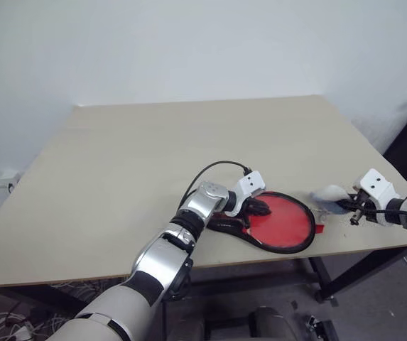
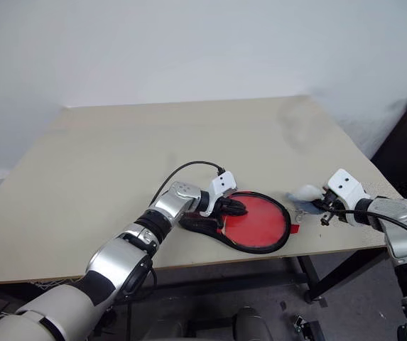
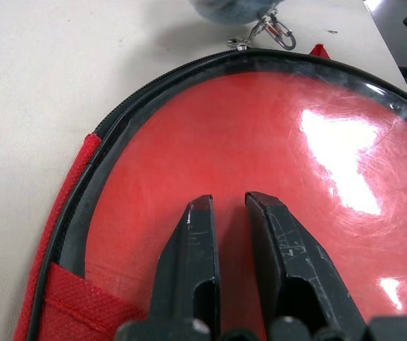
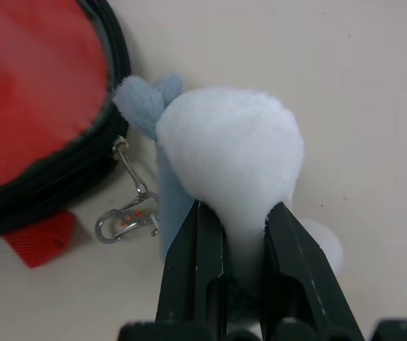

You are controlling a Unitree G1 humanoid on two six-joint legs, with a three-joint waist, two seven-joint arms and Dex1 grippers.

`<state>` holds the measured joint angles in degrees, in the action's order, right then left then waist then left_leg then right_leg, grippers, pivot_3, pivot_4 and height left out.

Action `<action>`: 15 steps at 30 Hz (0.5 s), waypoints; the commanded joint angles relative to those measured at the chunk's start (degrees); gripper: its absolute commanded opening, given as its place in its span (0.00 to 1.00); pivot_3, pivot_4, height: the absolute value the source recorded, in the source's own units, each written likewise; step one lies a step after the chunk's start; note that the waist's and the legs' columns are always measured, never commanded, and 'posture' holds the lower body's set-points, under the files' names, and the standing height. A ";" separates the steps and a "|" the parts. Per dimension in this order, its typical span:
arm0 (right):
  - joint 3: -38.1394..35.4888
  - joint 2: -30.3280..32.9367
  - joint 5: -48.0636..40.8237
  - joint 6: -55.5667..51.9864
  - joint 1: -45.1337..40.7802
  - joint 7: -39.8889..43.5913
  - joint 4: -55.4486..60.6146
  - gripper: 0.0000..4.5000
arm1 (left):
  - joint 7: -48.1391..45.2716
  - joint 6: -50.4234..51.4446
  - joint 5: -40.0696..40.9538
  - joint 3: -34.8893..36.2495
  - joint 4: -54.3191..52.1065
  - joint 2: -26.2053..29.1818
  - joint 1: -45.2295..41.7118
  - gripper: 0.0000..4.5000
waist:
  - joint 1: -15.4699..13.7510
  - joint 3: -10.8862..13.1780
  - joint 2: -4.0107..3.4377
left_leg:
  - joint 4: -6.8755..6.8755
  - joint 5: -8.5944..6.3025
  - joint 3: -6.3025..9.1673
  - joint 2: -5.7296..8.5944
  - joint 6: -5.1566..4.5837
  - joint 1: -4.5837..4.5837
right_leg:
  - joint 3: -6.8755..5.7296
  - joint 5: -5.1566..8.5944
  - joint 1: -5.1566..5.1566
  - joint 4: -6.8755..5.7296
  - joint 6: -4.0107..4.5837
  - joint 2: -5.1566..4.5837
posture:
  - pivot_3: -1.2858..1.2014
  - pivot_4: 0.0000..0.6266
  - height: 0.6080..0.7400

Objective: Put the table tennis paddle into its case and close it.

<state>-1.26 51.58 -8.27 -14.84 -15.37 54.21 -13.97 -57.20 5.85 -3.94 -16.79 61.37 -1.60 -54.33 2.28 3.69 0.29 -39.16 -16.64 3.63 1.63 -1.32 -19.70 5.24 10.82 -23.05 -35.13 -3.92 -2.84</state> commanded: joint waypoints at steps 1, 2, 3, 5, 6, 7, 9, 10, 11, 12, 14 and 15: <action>-3.35 2.79 -1.46 -0.17 1.59 2.36 3.35 0.03 | 1.05 0.77 -2.20 -0.69 2.22 0.94 0.27 0.15 | 0.01 0.00 0.01 | 0.00 -0.01 0.00 -0.01 -0.01 0.00 | 0.00 -0.02 0.02 0.06 -0.04 0.00 | 0.52 0.00 1.00; -3.66 3.07 -1.94 -0.35 2.35 3.03 4.20 0.03 | 1.02 0.74 -2.21 -0.71 2.22 1.00 0.27 0.15 | 0.05 -0.01 -0.01 | 0.01 -0.01 0.00 -0.01 -0.01 0.00 | 0.00 -0.03 0.03 0.07 -0.04 0.00 | 0.52 0.00 1.00; -3.88 3.27 -2.28 -0.54 2.87 3.43 4.81 0.03 | 1.01 0.71 -2.22 -0.73 2.22 1.03 0.27 0.15 | 0.01 0.00 -0.01 | 0.00 -0.03 -0.02 -0.01 -0.05 0.00 | 0.01 -0.07 0.08 0.15 -0.11 0.00 | 0.52 0.00 1.00; -4.36 3.63 -2.89 -0.91 3.94 4.21 6.06 0.03 | 1.01 0.71 -2.21 -0.75 2.21 1.06 0.27 0.15 | 0.03 0.00 0.00 | 0.00 -0.06 -0.01 -0.02 -0.09 0.00 | 0.00 -0.11 0.12 0.27 -0.17 0.00 | 0.52 0.00 1.00; -4.66 3.79 -3.21 -1.14 4.63 4.63 6.89 0.03 | 1.03 0.73 -2.21 -0.76 2.23 1.03 0.23 0.15 | 0.03 -0.01 0.00 | 0.00 -0.07 -0.02 -0.02 -0.11 0.00 | 0.01 -0.11 0.13 0.28 -0.18 0.00 | 0.52 0.00 1.00; -4.88 3.90 -3.45 -1.34 5.14 4.90 7.51 0.03 | 1.04 0.74 -2.22 -0.76 2.25 1.01 0.21 0.15 | 0.02 0.00 0.01 | 0.01 -0.07 -0.02 -0.02 -0.12 0.00 | 0.01 -0.11 0.13 0.29 -0.18 0.00 | 0.52 0.00 1.00; -5.26 4.05 -3.59 -1.71 5.85 4.86 8.18 0.03 | 1.07 0.74 -2.23 -0.78 2.26 0.94 0.22 0.15 | 0.02 0.00 0.02 | 0.01 -0.07 -0.03 -0.02 -0.12 0.00 | 0.01 -0.11 0.13 0.30 -0.18 0.00 | 0.52 0.00 1.00; -5.49 4.18 -3.63 -1.79 6.20 4.91 8.29 0.03 | 1.08 0.75 -2.25 -0.80 2.26 0.88 0.23 0.15 | 0.02 0.01 0.04 | 0.00 -0.08 -0.03 -0.02 -0.12 0.01 | 0.01 -0.11 0.14 0.30 -0.18 0.00 | 0.52 0.00 1.00; -5.80 4.33 -3.77 -1.90 6.63 5.11 8.55 0.03 | 1.09 0.77 -2.27 -0.84 2.23 0.82 0.28 0.15 | 0.02 0.02 0.06 | 0.00 -0.08 -0.03 -0.03 -0.12 0.01 | 0.01 -0.11 0.15 0.30 -0.18 0.00 | 0.52 0.00 1.00; -6.13 4.53 -4.08 -2.04 7.11 5.60 8.95 0.03 | 1.08 0.80 -2.29 -0.88 2.20 0.77 0.33 0.15 | 0.02 0.03 0.07 | 0.00 -0.08 -0.03 -0.02 -0.12 0.01 | 0.01 -0.11 0.15 0.30 -0.18 0.00 | 0.52 0.00 1.00; -6.78 4.86 -4.63 -2.41 7.90 6.34 9.73 0.03 | 1.01 0.84 -2.31 -0.95 2.14 0.70 0.41 0.15 | 0.02 0.05 0.10 | 0.00 -0.08 -0.03 -0.03 -0.12 0.01 | 0.01 -0.11 0.15 0.30 -0.18 0.00 | 0.52 0.00 1.00; -7.09 5.01 -4.82 -2.54 8.24 6.61 10.00 0.03 | 1.01 0.85 -2.33 -0.99 2.12 0.66 0.46 0.15 | 0.00 0.05 0.11 | 0.00 -0.08 -0.03 -0.03 -0.12 0.01 | 0.01 -0.11 0.15 0.30 -0.18 0.00 | 0.52 0.00 1.00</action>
<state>-5.55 54.80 -12.22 -17.11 -7.41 60.00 -5.44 -56.76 5.61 -4.06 -16.86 61.56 -1.65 -54.42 2.28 3.75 0.40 -39.15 -16.72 3.60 1.60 -1.44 -19.70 5.25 10.71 -22.90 -34.83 -4.10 -2.84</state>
